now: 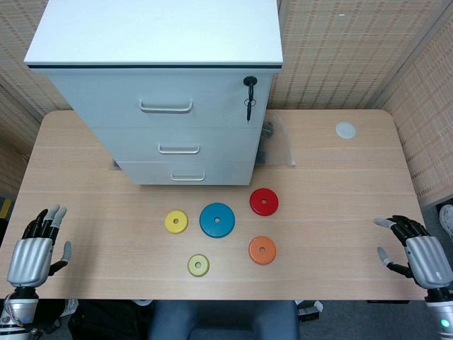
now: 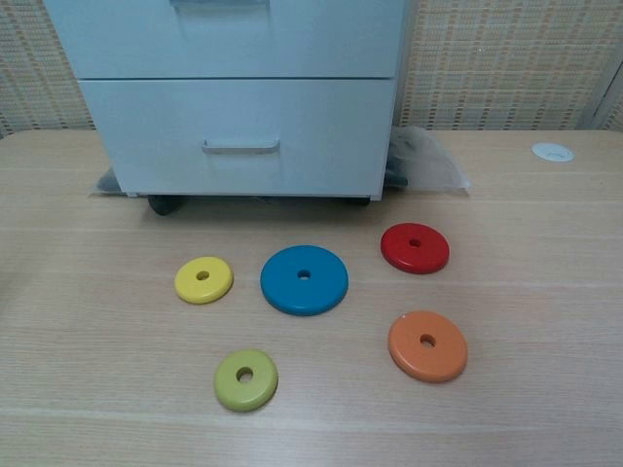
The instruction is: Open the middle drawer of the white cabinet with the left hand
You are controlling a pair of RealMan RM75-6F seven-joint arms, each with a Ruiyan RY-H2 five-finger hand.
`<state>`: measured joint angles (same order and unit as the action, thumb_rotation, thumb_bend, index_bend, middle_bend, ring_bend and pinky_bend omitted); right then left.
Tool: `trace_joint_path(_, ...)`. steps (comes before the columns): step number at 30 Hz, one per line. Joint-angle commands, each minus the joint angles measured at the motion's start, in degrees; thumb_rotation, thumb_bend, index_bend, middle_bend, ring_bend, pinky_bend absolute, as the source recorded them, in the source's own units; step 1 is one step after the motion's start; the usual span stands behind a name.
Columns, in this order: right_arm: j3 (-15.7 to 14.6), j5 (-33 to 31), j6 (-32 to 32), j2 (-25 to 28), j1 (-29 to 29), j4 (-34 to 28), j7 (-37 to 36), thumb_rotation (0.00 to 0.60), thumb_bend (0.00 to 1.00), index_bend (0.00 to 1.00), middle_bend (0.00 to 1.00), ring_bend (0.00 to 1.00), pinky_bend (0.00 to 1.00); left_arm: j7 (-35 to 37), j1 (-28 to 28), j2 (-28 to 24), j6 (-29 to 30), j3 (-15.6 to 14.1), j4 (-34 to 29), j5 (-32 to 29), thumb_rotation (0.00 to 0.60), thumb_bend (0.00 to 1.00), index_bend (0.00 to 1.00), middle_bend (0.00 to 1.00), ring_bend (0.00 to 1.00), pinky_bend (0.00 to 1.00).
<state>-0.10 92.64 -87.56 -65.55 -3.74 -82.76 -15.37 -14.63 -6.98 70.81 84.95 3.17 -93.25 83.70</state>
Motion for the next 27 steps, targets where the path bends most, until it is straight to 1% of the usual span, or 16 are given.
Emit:
trace_joint_path(1, -0.03, -0.02, -0.11, 0.03, 0.10, -0.01, 0.03, 0.600, 0.33, 0.25, 0.29, 0.18, 0.21, 0.08, -0.04, 0.04, -0.06, -0.03, 0.04, 0.08, 0.600, 0.51, 0.04, 0.00, 0.02, 0.15)
trace_joint_path(8, 0.19, -0.06, -0.65, 0.40, 0.29, -0.09, 0.04, 0.600, 0.33, 0.25, 0.29, 0.18, 0.21, 2.11, -0.69, -0.68, -0.19, 0.26, 0.28, 1.31, 0.600, 0.51, 0.04, 0.00, 0.04, 0.15)
trace_joint_path(10, 0.29, 0.07, -0.83, 0.44, 0.25, -0.14, 0.09, 0.600, 0.33, 0.25, 0.29, 0.18, 0.21, 3.11, -1.10, -1.07, -0.19, 0.58, 0.46, 1.84, 0.600, 0.51, 0.04, 0.02, 0.07, 0.16)
trace_joint_path(12, 0.38, 0.11, -0.88, 0.40, 0.19, -0.14, 0.08, 0.600, 0.33, 0.25, 0.29, 0.18, 0.21, 4.18, -1.66, -1.55, -0.28, 0.95, 0.47, 2.52, 0.600, 0.51, 0.05, 0.07, 0.13, 0.21)
trace_joint_path(13, 0.43, 0.11, -0.79, 0.37, 0.10, -0.15, 0.10, 0.600, 0.33, 0.25, 0.29, 0.18, 0.21, 5.30, -2.16, -1.87, -0.29, 1.28, 0.44, 3.17, 0.600, 0.51, 0.05, 0.13, 0.18, 0.27)
trace_joint_path(15, 0.51, 0.21, -0.75, 0.43, -0.04, -0.21, 0.21, 0.600, 0.33, 0.25, 0.29, 0.18, 0.21, 7.40, -3.08, -2.57, -0.68, 1.65, 0.17, 4.30, 0.600, 0.51, 0.07, 0.25, 0.31, 0.46)
trace_joint_path(18, 0.66, 0.50, -0.94, 0.53, -0.22, -0.40, 0.46, 0.600, 0.33, 0.25, 0.29, 0.18, 0.21, 11.15, -5.01, -4.19, -1.57, 2.34, -0.52, 6.50, 0.600, 0.51, 0.09, 0.38, 0.43, 0.68)
trace_joint_path(19, 0.69, 0.52, -0.94, 0.57, -0.25, -0.46, 0.51, 0.600, 0.33, 0.25, 0.29, 0.18, 0.21, 12.28, -5.65, -4.58, -1.72, 2.62, -0.67, 7.22, 0.600, 0.51, 0.10, 0.43, 0.47, 0.74)
trace_joint_path(20, 0.74, 0.54, -0.96, 0.62, -0.30, -0.52, 0.60, 0.600, 0.33, 0.25, 0.29, 0.18, 0.21, 13.99, -6.52, -5.04, -1.93, 2.99, -0.91, 8.17, 0.600, 0.51, 0.11, 0.50, 0.53, 0.80)
trace_joint_path(21, 0.77, 0.53, -0.91, 0.65, -0.34, -0.59, 0.65, 0.600, 0.33, 0.25, 0.29, 0.18, 0.21, 15.44, -7.27, -5.35, -2.20, 3.29, -1.11, 8.83, 0.600, 0.51, 0.12, 0.57, 0.59, 0.85)
trace_joint_path(22, 0.80, 0.48, -0.83, 0.68, -0.40, -0.64, 0.68, 0.600, 0.33, 0.25, 0.29, 0.18, 0.21, 17.68, -8.41, -5.76, -2.78, 3.63, -1.30, 9.78, 0.600, 0.51, 0.12, 0.61, 0.62, 0.87)
trace_joint_path(24, 0.87, 0.41, -0.60, 0.65, -0.56, -0.67, 0.72, 0.600, 0.33, 0.25, 0.29, 0.18, 0.21, 21.65, -10.32, -6.31, -4.01, 4.19, -1.63, 10.88, 0.600, 0.51, 0.15, 0.73, 0.73, 0.93)
trace_joint_path(27, 0.90, 0.54, -0.38, 0.52, -0.81, -0.69, 0.69, 0.600, 0.33, 0.25, 0.29, 0.18, 0.21, 26.63, -13.68, -7.32, -6.70, 5.23, -2.63, 11.94, 0.600, 0.54, 0.17, 0.83, 0.84, 1.00)
